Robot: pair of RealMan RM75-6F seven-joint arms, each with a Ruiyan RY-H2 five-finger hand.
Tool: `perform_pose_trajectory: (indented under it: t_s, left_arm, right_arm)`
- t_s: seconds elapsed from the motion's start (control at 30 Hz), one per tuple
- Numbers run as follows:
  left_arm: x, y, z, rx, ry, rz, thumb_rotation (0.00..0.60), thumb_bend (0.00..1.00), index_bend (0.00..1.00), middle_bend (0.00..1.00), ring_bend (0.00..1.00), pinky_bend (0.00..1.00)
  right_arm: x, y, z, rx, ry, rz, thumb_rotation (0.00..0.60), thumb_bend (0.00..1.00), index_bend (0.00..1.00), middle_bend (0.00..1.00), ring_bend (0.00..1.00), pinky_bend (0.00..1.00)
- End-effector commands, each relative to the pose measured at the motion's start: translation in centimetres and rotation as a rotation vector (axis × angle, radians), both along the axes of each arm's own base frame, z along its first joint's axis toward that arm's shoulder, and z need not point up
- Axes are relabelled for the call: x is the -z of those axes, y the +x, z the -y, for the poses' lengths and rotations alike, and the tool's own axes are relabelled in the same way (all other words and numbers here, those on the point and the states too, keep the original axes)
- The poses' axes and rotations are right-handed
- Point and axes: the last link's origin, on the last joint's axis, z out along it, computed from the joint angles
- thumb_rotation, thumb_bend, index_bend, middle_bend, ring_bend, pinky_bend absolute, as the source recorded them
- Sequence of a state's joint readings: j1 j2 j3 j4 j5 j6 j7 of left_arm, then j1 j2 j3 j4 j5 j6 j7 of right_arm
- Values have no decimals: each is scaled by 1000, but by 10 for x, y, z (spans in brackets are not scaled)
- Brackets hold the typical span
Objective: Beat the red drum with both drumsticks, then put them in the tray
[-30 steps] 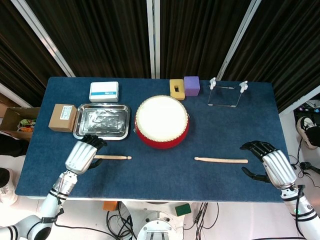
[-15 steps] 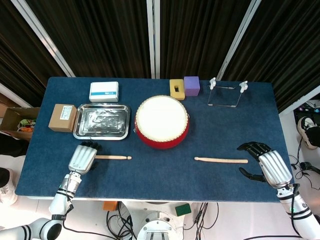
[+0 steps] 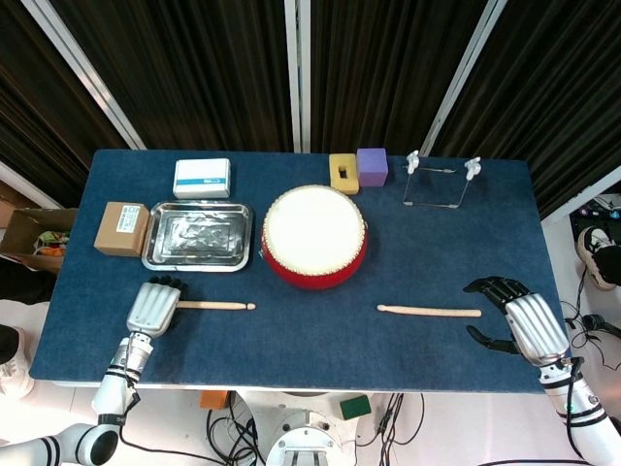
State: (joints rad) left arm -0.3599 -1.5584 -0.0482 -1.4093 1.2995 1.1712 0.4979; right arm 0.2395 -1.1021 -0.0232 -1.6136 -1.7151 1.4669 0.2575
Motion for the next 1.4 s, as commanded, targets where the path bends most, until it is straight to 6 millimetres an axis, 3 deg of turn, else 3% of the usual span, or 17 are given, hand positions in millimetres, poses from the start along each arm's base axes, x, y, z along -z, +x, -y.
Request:
perform_pose_trajectory:
  t_s: [0.03, 0.23, 0.5, 0.7, 0.93, 1.2, 1.4]
  left_arm:
    - [0, -2, 0, -9, -2, 4, 600, 340, 475, 431, 331, 387]
    - [0, -5, -1, -13, 2, -1, 600, 383, 499, 448, 342, 395]
    - [-1, -9, 0, -17, 17, 45, 600, 479, 600, 543, 427, 474]
    - [-7, -13, 3, 28, 49, 162, 600, 525, 660, 611, 507, 592]
    - [-13, -16, 8, 123, 60, 291, 600, 537, 678, 637, 529, 650]
    - [-15, -5, 15, 231, 45, 438, 600, 538, 678, 638, 528, 664]
    - [-15, 15, 17, 310, 17, 503, 600, 538, 678, 638, 528, 663]
  right_arm:
    - [0, -1, 0, 3, 3, -2, 600, 216, 346, 341, 246, 363]
    - [1, -1, 1, 6, 5, -3, 600, 216, 346, 342, 250, 363]
    - [4, -7, 1, 34, 17, -20, 600, 216, 347, 343, 260, 363]
    - [14, -19, 4, 91, 48, -133, 600, 242, 347, 346, 261, 365]
    - [34, -31, 11, 127, 46, -308, 600, 291, 371, 354, 261, 369]
    - [60, -46, 15, 170, 69, -397, 600, 332, 426, 377, 261, 376]
    - [77, -57, 21, 189, 56, -451, 600, 334, 462, 380, 261, 376]
